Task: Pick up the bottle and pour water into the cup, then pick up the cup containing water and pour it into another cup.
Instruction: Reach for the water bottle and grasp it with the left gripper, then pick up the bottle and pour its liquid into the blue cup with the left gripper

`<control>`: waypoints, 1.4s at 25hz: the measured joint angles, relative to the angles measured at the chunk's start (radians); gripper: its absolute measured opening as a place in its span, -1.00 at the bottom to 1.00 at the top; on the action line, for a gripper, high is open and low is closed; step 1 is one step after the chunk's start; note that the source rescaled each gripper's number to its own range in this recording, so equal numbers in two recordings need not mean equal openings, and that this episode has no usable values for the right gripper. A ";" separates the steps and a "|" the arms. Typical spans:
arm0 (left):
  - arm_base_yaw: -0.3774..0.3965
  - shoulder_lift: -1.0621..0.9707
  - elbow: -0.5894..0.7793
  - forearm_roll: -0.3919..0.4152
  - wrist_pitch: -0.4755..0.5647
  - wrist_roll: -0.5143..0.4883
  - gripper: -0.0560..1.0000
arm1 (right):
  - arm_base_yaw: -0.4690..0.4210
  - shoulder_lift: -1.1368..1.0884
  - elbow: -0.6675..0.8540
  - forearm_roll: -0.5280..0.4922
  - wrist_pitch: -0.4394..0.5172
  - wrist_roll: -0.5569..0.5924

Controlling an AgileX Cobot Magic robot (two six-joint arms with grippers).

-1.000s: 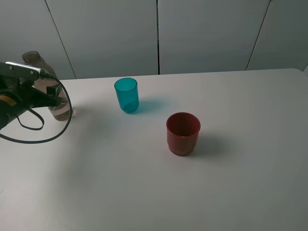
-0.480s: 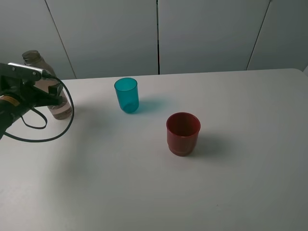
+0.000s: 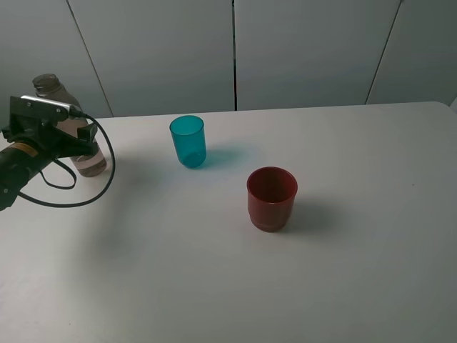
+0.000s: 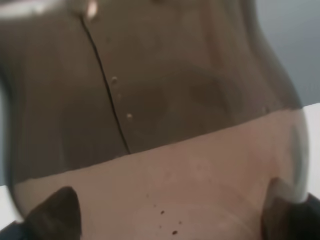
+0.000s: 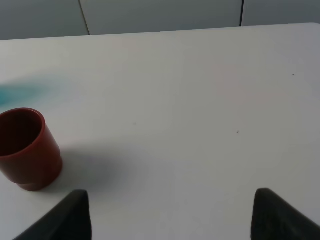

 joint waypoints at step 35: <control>0.000 -0.004 0.000 0.014 0.009 0.001 -0.74 | 0.000 0.000 0.000 0.000 0.000 0.000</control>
